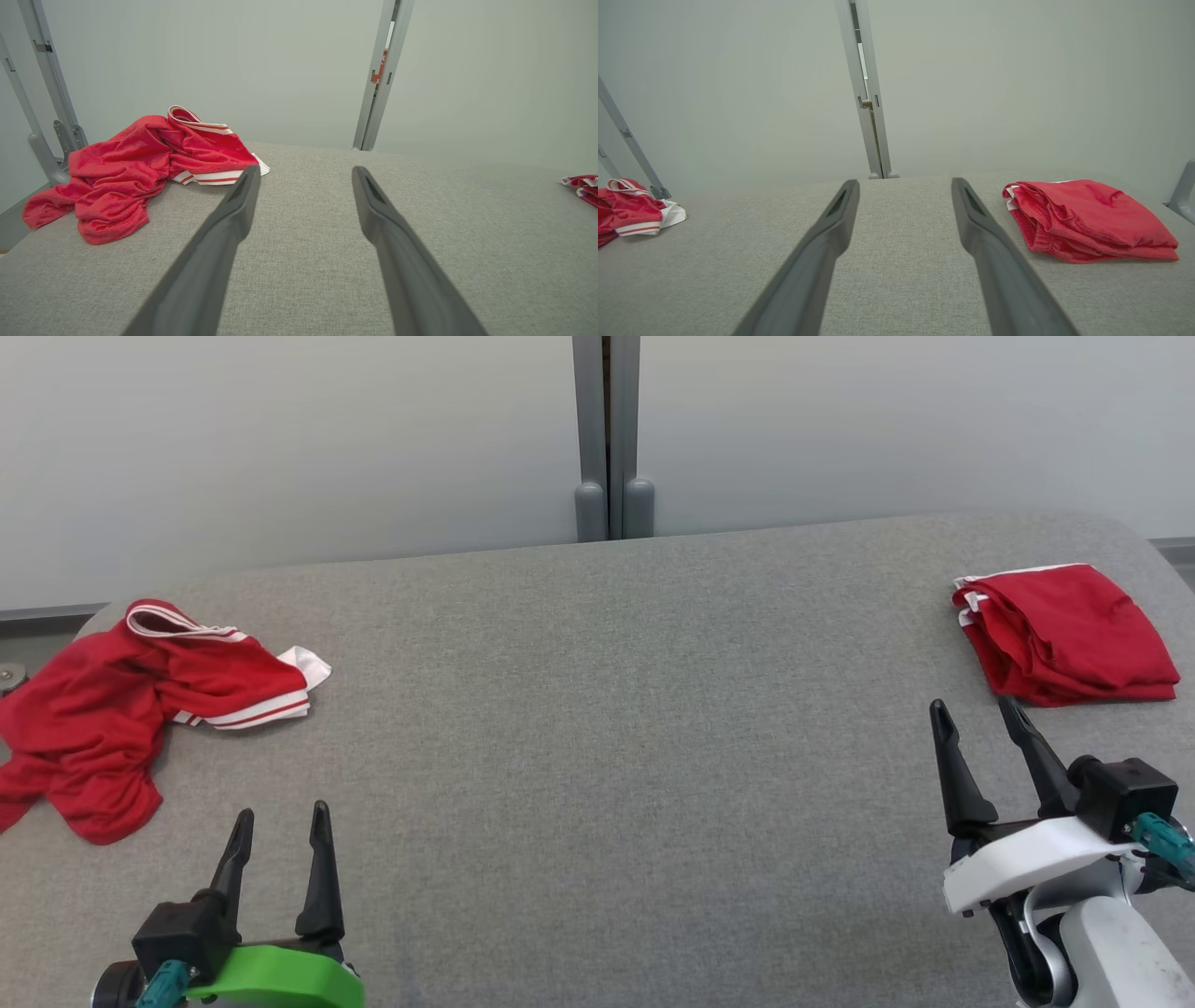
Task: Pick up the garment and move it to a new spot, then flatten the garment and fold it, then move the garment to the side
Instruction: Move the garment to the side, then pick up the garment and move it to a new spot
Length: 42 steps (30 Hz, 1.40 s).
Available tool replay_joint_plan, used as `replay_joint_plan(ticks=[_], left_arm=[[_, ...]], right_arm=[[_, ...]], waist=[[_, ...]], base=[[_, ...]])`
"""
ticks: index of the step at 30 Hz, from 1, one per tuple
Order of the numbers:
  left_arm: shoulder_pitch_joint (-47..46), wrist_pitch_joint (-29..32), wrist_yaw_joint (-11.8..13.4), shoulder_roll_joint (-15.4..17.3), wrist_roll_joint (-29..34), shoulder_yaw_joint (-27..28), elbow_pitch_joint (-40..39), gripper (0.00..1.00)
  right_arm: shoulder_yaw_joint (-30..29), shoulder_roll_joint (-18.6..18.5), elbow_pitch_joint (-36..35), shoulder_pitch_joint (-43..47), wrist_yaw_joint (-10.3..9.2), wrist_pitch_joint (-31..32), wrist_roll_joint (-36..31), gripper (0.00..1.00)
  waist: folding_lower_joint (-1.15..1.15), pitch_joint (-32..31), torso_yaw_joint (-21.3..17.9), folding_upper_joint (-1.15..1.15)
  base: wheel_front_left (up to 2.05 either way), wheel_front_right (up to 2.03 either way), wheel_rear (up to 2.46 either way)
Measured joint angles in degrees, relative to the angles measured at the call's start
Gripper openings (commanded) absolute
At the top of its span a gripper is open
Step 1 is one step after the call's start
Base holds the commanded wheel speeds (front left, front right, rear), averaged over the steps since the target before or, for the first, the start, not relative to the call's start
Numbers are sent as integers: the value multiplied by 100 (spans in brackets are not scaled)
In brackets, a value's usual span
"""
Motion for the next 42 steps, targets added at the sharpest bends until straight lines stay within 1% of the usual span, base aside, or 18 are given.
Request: replay_joint_plan(ticks=[5, 16, 23, 26, 33, 42], left_arm=[[2, 0, -45, -23, 176, -11, -53, 100], [-8, 0, -92, -85, 308, 23, 4, 100], [-76, -1, -94, -111, 356, 92, 35, 100], [-85, 0, -79, -116, 438, 124, 140, 100], [-155, 0, -52, -112, 468, 245, 244, 100], [-183, 0, 8, -83, 480, 481, 226, 100]], right_arm=[[-70, 124, -80, 127, 0, -1, -80, 100], [-10, 129, 54, 121, 0, 0, -154, 100], [19, 148, 79, 120, 0, -1, -180, 100], [57, 205, 70, 120, 0, 0, -167, 100], [299, 332, 120, 82, 0, -1, -56, 100], [545, 415, 155, 65, 0, -1, 63, 100]], waist=[[0, 11, -14, 0], [0, 2, 28, 0], [0, -21, 186, 0], [0, -33, 332, 0], [0, -49, 810, 0], [0, -29, 1602, 0]], base=[[0, 0, 0], [0, 0, 0], [0, 0, 0], [0, 0, 0], [0, 0, 0], [0, 0, 0]])
